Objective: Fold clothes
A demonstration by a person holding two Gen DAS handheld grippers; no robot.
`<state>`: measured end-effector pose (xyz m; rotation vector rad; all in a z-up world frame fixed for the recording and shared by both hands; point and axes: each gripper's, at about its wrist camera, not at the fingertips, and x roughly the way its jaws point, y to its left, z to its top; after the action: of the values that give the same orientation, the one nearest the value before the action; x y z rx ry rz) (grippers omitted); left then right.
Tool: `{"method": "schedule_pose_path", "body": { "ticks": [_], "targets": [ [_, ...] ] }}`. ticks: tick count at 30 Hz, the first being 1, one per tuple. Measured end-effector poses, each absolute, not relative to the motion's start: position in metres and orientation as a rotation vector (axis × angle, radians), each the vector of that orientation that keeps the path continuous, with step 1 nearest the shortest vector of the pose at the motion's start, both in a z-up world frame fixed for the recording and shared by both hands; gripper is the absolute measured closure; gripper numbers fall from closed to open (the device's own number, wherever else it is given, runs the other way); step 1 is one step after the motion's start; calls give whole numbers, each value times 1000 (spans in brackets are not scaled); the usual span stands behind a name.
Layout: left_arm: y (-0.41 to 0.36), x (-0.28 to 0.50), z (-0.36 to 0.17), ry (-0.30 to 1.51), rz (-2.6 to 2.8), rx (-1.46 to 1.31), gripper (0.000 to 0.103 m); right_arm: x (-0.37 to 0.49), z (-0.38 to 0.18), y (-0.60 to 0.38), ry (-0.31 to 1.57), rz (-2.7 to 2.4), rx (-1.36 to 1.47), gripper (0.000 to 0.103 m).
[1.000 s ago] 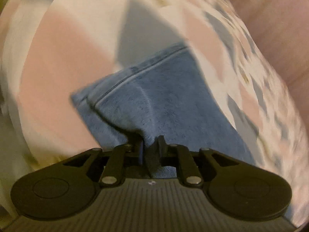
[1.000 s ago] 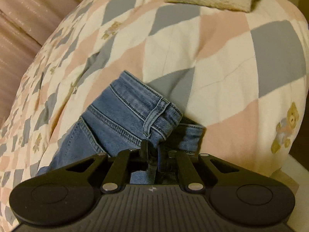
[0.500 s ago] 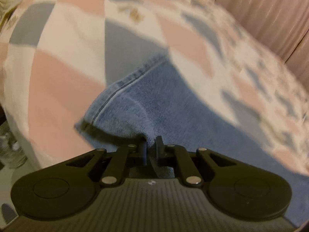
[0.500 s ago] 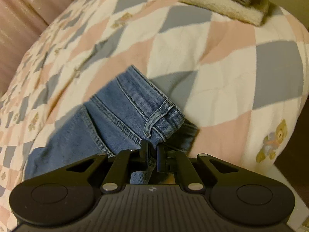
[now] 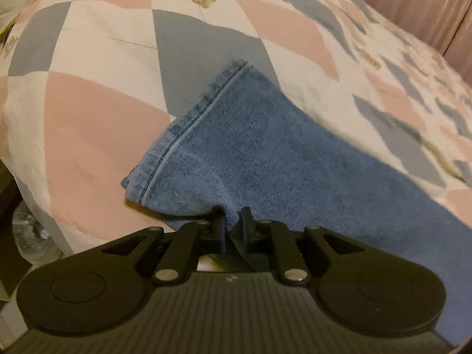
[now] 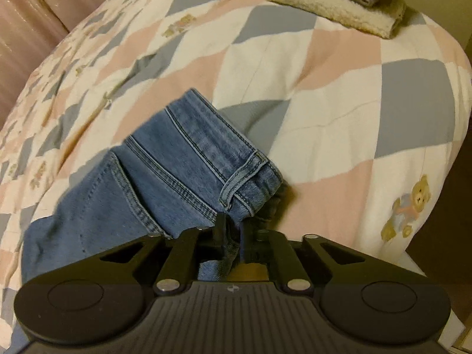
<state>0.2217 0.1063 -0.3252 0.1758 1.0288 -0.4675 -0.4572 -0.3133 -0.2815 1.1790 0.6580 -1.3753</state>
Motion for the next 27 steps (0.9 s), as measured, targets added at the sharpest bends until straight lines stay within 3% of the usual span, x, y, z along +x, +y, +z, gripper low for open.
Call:
{"method": "schedule_pose_path", "body": {
  "ticks": [3,5,6,7,8,9,10,12,15,19,21,23,24,27],
  "targets": [
    [102,216,-317,1009,-480,276,83,-448,-271,-310,768,-1415,1050,68],
    [102,211,-309,989,-477,359,70,-436,-254,-301,879,-1496,835,66],
    [104,209,-305,973,-446,399,53,-430,-248,-296,917,-1539,737,61],
    [106,206,-302,959,-410,432,43,-424,-243,-292,947,-1563,654,60],
    [107,204,-299,949,-375,463,42,-417,-244,-289,940,-1512,643,60],
    [107,202,-299,939,-331,511,45,-410,-246,-287,933,-1460,632,61],
    [104,198,-296,923,-304,551,57,-403,-247,-285,926,-1409,622,61],
    [94,182,-284,881,-320,584,70,-389,-250,-280,911,-1307,599,64],
    [55,142,-272,813,-519,588,70,-368,-256,-273,892,-1162,567,74],
    [-2,97,-302,827,-738,697,68,-374,-285,-280,989,-1163,605,76],
    [-19,85,-327,849,-761,766,69,-387,-289,-285,995,-1188,667,87],
    [-21,88,-331,878,-720,727,71,-394,-281,-288,973,-1210,696,86],
    [-21,89,-326,881,-710,695,76,-393,-273,-287,949,-1213,676,79],
    [-24,77,-305,846,-744,653,77,-378,-259,-279,885,-1146,619,76]
  ]
}}
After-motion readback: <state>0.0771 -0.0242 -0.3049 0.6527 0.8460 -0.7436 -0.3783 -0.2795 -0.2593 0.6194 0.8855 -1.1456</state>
